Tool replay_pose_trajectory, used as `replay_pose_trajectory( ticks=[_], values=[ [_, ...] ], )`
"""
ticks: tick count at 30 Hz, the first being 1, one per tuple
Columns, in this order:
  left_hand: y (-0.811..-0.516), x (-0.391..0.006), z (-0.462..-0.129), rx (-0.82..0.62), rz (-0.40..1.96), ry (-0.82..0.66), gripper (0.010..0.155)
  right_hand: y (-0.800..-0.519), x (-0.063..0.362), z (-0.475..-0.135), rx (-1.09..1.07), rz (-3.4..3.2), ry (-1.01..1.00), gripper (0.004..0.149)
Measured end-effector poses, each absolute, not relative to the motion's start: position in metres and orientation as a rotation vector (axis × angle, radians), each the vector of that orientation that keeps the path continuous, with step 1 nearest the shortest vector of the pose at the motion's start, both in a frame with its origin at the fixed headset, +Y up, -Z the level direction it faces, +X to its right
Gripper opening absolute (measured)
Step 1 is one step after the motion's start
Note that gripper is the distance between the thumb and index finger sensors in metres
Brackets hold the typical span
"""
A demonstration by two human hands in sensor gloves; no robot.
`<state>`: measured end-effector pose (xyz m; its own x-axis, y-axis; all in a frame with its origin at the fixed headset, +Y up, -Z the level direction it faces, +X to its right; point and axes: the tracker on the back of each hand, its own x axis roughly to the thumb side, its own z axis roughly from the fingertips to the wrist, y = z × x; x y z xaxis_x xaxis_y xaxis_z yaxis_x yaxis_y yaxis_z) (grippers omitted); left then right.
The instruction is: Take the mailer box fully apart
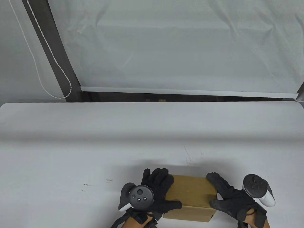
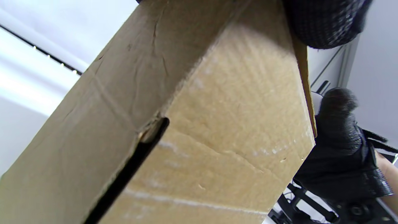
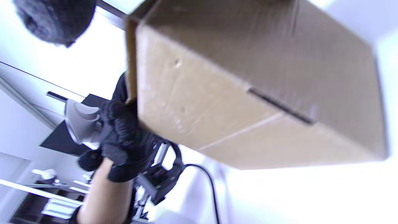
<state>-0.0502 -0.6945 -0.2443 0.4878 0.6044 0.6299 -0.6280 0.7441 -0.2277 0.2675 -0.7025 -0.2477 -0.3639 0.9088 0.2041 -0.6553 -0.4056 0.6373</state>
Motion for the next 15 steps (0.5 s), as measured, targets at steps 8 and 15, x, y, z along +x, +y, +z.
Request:
replay_pose_trajectory(
  ticks=[8,15],
  values=[
    [-0.687,-0.052,-0.240,0.136,0.791,-0.731,0.087,-0.696,0.263,-0.247,0.742,2.094,0.561,0.099],
    [-0.693,-0.062,-0.244,0.181,0.933,-0.697,0.090,-0.683,0.265,-0.249,0.670,2.036,0.117,0.076]
  ],
)
